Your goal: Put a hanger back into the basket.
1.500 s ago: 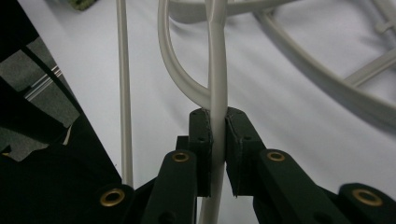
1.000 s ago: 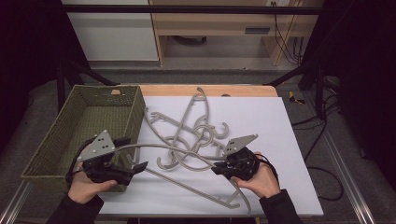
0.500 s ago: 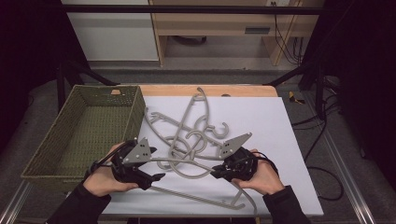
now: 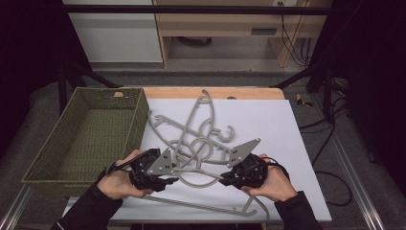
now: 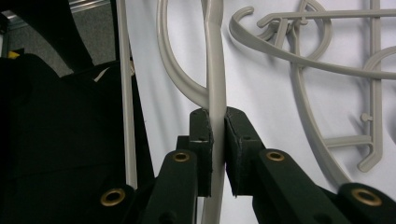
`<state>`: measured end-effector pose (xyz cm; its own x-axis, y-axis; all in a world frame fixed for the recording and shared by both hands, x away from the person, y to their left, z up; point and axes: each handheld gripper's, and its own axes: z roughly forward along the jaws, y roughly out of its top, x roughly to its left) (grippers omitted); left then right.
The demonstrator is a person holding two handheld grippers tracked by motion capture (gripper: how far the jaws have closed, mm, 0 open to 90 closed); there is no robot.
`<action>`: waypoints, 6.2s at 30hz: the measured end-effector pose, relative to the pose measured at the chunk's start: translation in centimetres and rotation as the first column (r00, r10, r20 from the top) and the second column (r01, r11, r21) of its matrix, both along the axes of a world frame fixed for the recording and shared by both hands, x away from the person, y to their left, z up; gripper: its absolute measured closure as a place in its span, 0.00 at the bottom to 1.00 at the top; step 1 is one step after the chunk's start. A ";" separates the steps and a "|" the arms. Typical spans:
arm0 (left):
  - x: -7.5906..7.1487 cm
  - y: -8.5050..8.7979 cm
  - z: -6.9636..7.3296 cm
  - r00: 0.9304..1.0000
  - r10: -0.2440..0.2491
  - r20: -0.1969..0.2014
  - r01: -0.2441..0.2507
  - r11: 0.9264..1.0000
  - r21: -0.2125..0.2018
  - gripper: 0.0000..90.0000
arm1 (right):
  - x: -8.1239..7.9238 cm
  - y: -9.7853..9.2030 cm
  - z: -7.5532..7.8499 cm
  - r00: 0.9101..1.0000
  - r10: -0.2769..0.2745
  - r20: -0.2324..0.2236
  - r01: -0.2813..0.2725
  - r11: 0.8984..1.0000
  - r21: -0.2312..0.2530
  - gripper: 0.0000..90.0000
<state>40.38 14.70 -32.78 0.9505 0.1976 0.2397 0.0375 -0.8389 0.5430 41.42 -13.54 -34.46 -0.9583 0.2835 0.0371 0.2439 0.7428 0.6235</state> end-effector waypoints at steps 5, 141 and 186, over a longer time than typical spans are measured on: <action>0.0 -0.2 0.0 1.000 -0.031 -0.002 0.031 0.998 0.059 0.70 | -0.2 -0.1 -0.1 1.000 0.012 0.001 -0.012 1.000 -0.013 0.91; 8.3 29.8 0.4 0.621 0.777 0.105 -0.764 0.630 -0.139 0.91 | -3.2 -8.6 -3.7 0.725 -0.678 0.126 0.564 0.688 0.457 0.04; 7.1 27.0 -1.7 0.584 0.809 -0.071 -0.775 0.530 -0.344 0.61 | -1.7 -6.1 -3.1 0.723 -0.683 0.100 0.575 0.676 0.461 0.10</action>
